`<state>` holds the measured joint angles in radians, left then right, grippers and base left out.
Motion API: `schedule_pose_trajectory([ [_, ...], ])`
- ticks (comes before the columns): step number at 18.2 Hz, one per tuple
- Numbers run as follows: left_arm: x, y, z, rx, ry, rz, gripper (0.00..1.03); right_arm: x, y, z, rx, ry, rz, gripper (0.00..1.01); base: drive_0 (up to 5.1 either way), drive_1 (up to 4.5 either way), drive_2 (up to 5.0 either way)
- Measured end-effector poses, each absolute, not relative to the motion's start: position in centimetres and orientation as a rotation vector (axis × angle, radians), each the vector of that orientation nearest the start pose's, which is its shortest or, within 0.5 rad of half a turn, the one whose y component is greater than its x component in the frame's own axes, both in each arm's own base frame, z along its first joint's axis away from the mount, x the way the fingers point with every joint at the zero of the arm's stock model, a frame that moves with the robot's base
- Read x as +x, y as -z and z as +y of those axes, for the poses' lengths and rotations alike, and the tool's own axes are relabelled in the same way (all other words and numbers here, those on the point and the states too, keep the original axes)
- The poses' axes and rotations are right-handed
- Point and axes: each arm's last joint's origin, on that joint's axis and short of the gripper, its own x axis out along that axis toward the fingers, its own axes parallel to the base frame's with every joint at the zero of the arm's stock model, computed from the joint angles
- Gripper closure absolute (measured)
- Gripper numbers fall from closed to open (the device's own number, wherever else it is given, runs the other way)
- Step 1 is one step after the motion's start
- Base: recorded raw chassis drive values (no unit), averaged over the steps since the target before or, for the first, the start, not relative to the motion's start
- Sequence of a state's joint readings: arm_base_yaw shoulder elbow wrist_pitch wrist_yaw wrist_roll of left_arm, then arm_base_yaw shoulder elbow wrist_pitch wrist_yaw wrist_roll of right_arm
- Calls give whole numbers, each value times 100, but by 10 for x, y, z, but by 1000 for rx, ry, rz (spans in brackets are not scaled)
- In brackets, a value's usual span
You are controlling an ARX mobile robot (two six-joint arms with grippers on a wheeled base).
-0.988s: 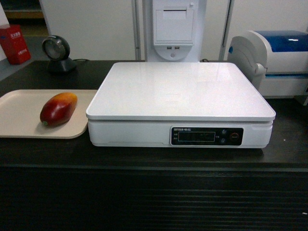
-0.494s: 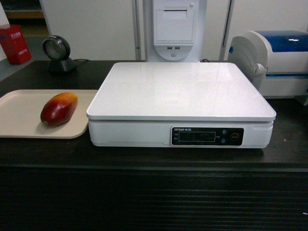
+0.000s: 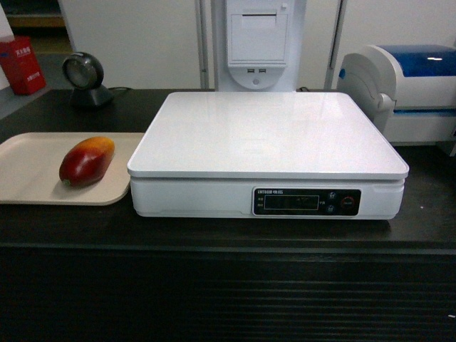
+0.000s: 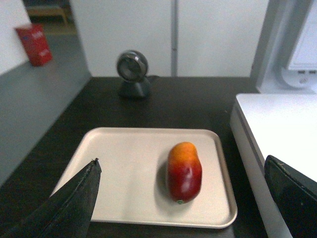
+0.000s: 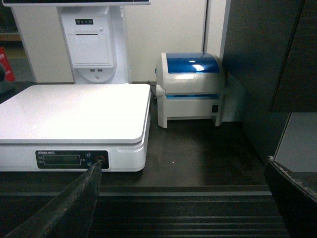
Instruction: Place dark red mango on scale at checkout
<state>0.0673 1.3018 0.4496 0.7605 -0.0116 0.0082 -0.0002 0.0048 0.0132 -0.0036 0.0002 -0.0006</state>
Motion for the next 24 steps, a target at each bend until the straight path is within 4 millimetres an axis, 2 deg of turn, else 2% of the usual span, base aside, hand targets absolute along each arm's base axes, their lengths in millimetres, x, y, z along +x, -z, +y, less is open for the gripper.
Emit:
schedule_pose_trajectory([
  [4, 346, -171, 21, -18, 115, 340, 5, 97, -167, 0, -1, 0, -5, 3, 0, 0, 0],
  [6, 384, -155, 14, -29, 180, 421, 5, 97, -167, 0, -1, 0, -5, 3, 0, 0, 0],
  [8, 411, -140, 10, -12, 207, 491, 5, 97, -167, 0, -1, 0, -5, 3, 0, 0, 0],
  [10, 425, -124, 12, 9, 216, 544, 5, 97, -167, 0, -1, 0, -5, 3, 0, 0, 0],
  [12, 438, -120, 18, 30, 197, 558, 5, 97, -167, 0, -1, 0, -5, 3, 0, 0, 0],
  [20, 449, -123, 22, 36, 190, 553, 5, 97, -167, 0, -1, 0, -5, 3, 0, 0, 0],
  [22, 462, -123, 31, 38, 184, 567, 5, 97, -167, 0, -1, 0, -5, 3, 0, 0, 0],
  [24, 481, -103, 46, -6, 199, 655, 5, 97, -167, 0, -1, 0, -5, 3, 0, 0, 0],
])
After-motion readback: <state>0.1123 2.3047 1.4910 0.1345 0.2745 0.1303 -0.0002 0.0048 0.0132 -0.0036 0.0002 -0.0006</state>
